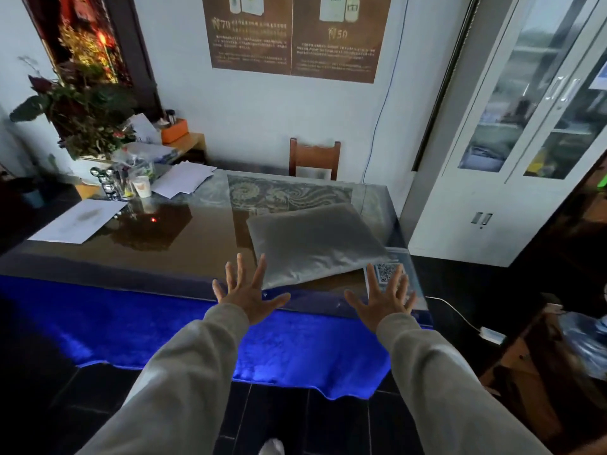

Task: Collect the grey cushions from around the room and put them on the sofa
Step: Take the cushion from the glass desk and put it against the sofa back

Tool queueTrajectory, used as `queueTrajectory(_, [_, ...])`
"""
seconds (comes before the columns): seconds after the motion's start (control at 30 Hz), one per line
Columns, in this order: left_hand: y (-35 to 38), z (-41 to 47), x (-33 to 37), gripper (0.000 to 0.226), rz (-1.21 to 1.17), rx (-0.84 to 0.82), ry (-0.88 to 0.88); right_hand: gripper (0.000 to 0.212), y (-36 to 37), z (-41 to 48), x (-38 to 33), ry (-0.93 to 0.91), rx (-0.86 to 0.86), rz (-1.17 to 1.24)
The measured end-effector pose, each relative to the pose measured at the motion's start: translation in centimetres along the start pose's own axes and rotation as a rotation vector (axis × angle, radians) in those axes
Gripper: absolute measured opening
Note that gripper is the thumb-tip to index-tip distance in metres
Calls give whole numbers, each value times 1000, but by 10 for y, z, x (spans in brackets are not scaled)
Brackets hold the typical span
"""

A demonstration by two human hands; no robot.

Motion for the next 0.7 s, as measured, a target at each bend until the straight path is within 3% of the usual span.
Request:
queueTrajectory(0.27, [-37,177,7,110,-144,-60,-62,92,-28,153,-36,83,-66,-13])
queueTrajectory(0.47, [24,260,-7,112,-229,-289,-227,94,-10,251,-33,140,-183,-33])
queueTrajectory(0.57, [51,295,-18,113,-256,-315,-303,92,15,306,-27,161,-272,-57])
queueTrajectory(0.7, [72,337,-30,114,-481,-310,-412,91,48,388,-29,135,-370,-107])
Point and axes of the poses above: each hand's wrist, its own z-axis towards the middle knuckle, its own y-axis out of the palm, x = y × z, the point moved 6 cm from there along z, towards the middle knuckle, and after that the axes turned 1 degree about -x, right-handed, at the moved point
